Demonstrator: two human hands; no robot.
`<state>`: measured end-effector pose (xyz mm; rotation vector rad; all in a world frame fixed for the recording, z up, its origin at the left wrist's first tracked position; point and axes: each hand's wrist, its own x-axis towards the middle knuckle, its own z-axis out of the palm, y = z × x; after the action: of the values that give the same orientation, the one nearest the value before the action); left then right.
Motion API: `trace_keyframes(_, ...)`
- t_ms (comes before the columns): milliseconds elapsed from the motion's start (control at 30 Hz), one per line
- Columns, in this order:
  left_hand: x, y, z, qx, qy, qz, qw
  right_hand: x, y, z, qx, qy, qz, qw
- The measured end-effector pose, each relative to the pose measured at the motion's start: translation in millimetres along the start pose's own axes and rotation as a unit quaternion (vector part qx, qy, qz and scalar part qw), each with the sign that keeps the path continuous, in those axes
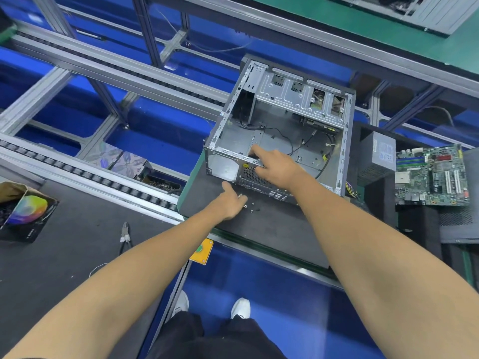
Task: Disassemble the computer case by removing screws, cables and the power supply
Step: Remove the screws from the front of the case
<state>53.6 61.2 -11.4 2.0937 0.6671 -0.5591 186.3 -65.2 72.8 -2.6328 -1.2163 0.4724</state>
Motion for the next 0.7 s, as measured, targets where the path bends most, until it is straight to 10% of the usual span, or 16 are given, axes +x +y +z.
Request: trace_keyframes(700,8,-22,7,-0.149,0.118,0.168,0.967,-2,-2,-2,0.013,0.010,0.002,1.000)
